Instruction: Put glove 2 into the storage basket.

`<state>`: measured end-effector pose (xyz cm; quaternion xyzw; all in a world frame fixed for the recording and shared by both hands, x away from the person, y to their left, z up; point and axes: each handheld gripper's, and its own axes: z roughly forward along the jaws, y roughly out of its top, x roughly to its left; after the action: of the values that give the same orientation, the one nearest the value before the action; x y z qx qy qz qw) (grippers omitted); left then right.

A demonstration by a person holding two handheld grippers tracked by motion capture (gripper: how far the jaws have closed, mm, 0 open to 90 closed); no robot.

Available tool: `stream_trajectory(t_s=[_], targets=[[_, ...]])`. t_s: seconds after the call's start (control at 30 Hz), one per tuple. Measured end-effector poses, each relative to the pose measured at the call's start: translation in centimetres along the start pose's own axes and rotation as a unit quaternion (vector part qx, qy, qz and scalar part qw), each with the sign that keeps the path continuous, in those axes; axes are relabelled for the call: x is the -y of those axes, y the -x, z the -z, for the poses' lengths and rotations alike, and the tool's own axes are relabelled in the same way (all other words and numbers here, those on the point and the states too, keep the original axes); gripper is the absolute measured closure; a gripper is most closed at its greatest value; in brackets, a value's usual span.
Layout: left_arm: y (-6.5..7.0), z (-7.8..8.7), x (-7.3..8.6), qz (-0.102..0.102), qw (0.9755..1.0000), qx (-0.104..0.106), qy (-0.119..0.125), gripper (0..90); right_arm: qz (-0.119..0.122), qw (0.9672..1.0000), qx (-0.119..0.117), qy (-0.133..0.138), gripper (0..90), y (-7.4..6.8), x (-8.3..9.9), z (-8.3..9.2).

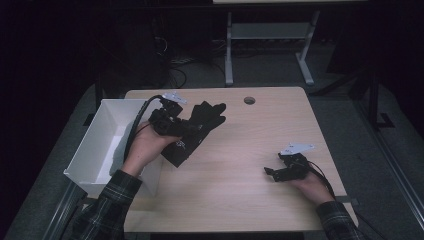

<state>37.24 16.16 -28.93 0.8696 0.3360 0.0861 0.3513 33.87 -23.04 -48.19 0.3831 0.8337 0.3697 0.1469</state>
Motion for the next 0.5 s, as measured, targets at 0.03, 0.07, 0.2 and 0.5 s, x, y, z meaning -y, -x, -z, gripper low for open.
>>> stream_trajectory(t_s=[0.03, 0.07, 0.2, 0.5], targets=[[-0.3, 0.3, 0.1, 0.002, 1.0, -0.003, 0.002, 65.2, 0.0, 1.0, 0.0, 0.0, 17.2, 0.0, 0.0, 0.0], [-0.6, 0.6, 0.2, 0.007, 1.0, -0.005, 0.003, 65.2, 0.0, 1.0, 0.0, 0.0, 17.1, 0.0, 0.0, 0.0], [-1.9, 1.9, 0.8, 0.021, 0.9996, -0.018, 0.011, 65.2, 0.0, 1.0, 0.0, 0.0, 17.1, 0.0, 0.0, 0.0], [-4.8, 4.8, 2.8, 0.055, 0.9967, -0.056, 0.02, 65.3, 0.0, 1.0, 0.0, 0.0, 17.2, 0.0, 0.0, 0.0]])
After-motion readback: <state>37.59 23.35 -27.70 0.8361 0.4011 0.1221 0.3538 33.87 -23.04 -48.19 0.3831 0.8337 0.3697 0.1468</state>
